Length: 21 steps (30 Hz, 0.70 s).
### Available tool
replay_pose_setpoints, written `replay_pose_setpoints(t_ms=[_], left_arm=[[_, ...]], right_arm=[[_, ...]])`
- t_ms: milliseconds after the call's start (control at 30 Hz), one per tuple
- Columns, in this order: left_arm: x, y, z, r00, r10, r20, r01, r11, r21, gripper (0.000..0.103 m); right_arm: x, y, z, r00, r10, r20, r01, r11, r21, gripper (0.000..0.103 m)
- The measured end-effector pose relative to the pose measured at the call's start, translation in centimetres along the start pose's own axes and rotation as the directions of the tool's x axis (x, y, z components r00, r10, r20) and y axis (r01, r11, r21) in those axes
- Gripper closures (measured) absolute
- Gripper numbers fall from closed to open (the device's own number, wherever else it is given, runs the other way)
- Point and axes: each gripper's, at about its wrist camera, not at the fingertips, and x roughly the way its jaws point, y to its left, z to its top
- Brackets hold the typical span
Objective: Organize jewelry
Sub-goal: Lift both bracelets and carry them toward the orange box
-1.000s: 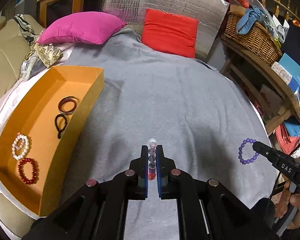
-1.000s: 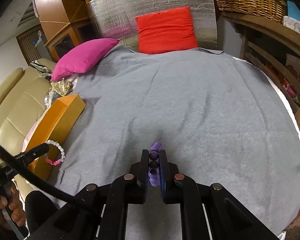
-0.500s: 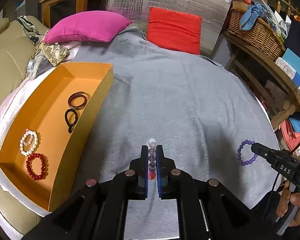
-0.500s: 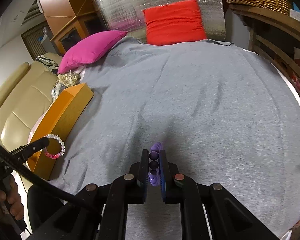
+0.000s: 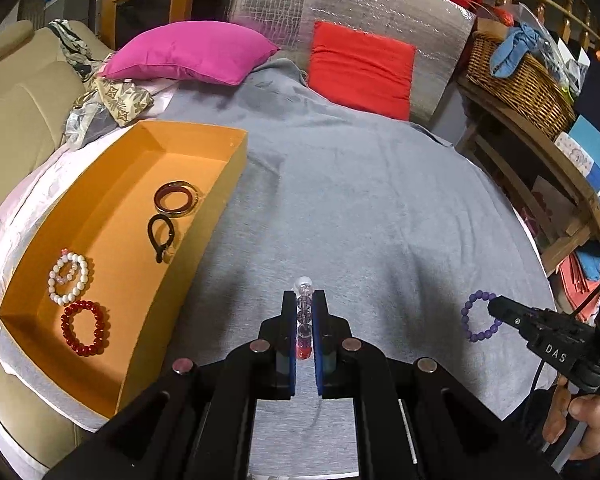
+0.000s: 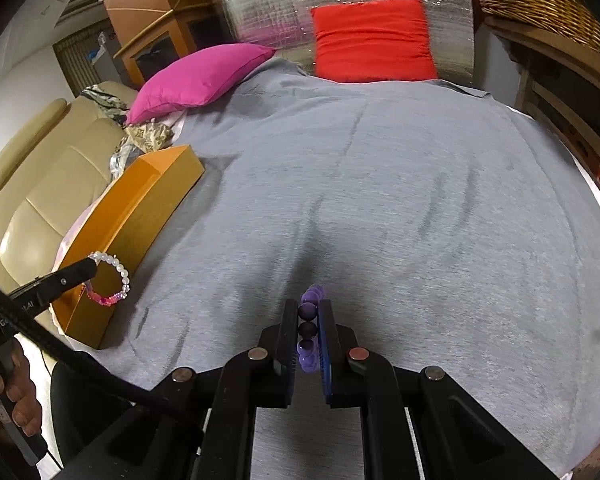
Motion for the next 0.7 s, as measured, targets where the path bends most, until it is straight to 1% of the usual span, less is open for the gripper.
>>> replay_pose_setpoints(t_ms=[167, 367, 500, 700], left_arm=[[-0.8, 1.1, 0.4, 1.0, 0.006, 0.021, -0.006, 1.0, -0.018, 0.096], [-1.5, 2.2, 0.8, 0.999, 0.034, 0.035, -0.032, 0.999, -0.034, 0.096], [-2.1, 2.9, 0.8, 0.998, 0.047, 0.05, -0.044, 0.998, -0.049, 0.096], [-1.7, 3.3, 1.0, 0.998, 0.048, 0.049, -0.045, 0.997, -0.058, 0.096]], right_arm=[[0.2, 1.4, 0.6, 1.0, 0.005, 0.0, -0.005, 1.0, -0.03, 0.093], [0.9, 3.4, 1.2, 0.999, 0.051, 0.004, -0.05, 0.997, -0.059, 0.093], [1.5, 4.7, 1.2, 0.998, 0.061, -0.009, -0.062, 0.994, -0.085, 0.093], [1.6, 4.6, 1.0, 0.997, 0.071, -0.014, -0.072, 0.994, -0.079, 0.093]])
